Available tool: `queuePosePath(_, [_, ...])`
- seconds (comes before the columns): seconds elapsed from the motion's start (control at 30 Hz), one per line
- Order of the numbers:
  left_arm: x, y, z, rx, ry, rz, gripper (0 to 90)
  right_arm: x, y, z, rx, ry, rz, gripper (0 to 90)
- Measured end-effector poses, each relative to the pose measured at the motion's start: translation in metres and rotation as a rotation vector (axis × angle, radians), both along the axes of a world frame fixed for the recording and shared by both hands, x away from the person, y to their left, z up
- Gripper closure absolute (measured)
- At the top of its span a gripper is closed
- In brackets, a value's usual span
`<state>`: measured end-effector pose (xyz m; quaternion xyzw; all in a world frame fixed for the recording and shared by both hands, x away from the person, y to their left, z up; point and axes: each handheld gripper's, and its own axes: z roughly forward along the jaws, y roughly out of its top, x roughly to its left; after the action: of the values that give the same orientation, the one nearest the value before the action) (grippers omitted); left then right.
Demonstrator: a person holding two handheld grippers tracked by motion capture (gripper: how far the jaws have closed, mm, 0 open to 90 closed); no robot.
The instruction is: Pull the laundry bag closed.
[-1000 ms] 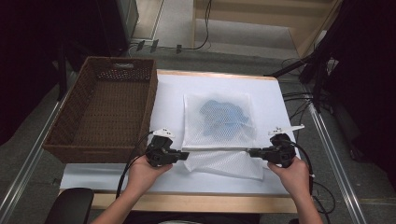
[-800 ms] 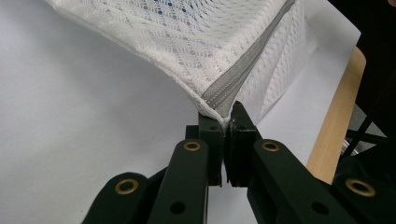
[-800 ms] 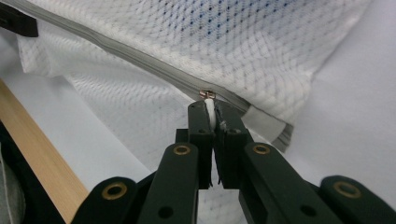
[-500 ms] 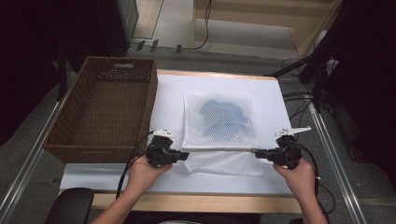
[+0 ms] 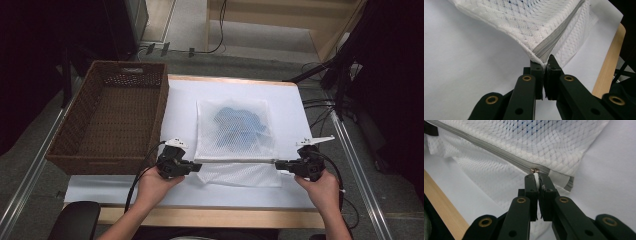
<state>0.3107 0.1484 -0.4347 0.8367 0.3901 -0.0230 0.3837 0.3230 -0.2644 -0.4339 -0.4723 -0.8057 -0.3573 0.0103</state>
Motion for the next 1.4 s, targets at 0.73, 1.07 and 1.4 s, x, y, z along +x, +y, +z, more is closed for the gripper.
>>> queuePosePath(0.73, [0.003, 0.002, -0.012, 0.024, 0.016, 0.025, 86.9, 0.004, 0.012, -0.009, -0.051, 0.023, -0.005, 87.8])
queuePosePath(1.07, [0.003, 0.003, -0.010, 0.022, -0.030, 0.025, 60.7, 0.005, 0.010, -0.009, -0.059, -0.020, -0.010, 77.6])
queuePosePath(1.4, [-0.001, 0.005, 0.002, 0.001, -0.107, 0.031, 42.4, 0.002, 0.007, 0.000, -0.038, -0.120, -0.029, 50.4])
